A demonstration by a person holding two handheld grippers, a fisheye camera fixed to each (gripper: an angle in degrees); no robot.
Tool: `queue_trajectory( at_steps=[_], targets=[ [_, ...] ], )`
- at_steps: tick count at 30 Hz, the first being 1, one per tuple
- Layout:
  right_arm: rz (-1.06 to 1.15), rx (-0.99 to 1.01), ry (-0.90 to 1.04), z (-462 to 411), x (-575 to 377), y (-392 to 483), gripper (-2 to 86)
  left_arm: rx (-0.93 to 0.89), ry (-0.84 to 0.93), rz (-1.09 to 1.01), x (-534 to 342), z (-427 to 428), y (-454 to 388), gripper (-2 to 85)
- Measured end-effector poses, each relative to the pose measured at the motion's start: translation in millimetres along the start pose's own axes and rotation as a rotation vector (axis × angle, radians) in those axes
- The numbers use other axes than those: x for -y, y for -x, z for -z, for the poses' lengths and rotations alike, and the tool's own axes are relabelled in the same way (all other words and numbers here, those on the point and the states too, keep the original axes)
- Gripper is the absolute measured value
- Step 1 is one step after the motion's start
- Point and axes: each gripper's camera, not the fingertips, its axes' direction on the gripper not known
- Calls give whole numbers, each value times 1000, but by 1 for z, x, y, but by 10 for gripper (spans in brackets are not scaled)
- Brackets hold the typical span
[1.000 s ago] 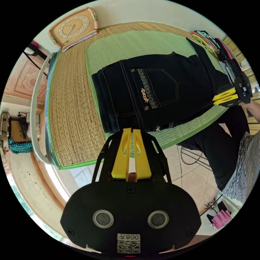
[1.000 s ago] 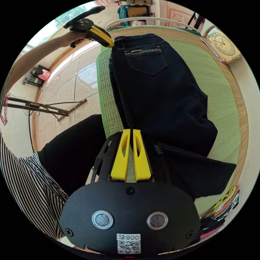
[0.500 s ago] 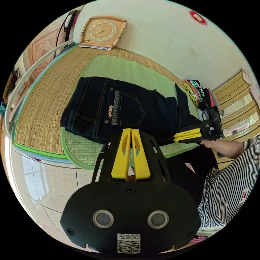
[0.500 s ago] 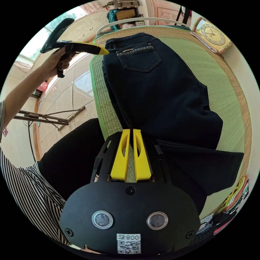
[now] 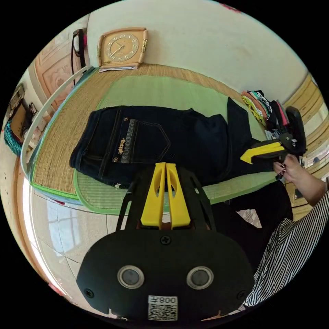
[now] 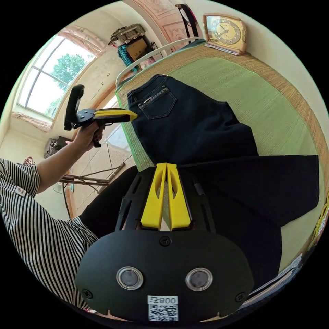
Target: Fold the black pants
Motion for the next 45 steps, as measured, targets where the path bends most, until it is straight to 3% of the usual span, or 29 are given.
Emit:
queue_trajectory(
  at_steps=[2, 8, 12, 17, 27, 33, 38, 45],
  targets=[
    [-23, -25, 14, 2, 3, -16, 2, -167, -2, -51, 0, -18, -26, 1],
    [-31, -52, 223, -30, 2, -40, 1, -201, 207, -91, -17, -94, -53, 4],
    [-54, -40, 127, -3, -8, -51, 2, -268, 136, -41, -25, -90, -44, 12],
    [-96, -183, 21, 57, -9, -94, 20, -373, 71, -169, -13, -102, -70, 59],
    [-381, -212, 71, 116, 32, -222, 83, -203, 198, -225, -5, -191, -103, 66],
    [-476, -242, 133, 119, 40, -250, 83, -216, 74, -185, -19, -199, -105, 66],
    [-552, -213, 176, 120, 39, -268, 77, -209, 201, -200, -25, -255, -108, 44],
    [-582, -212, 232, 128, 30, -283, 57, -205, 198, -205, -38, -284, -115, 19]
  ],
)
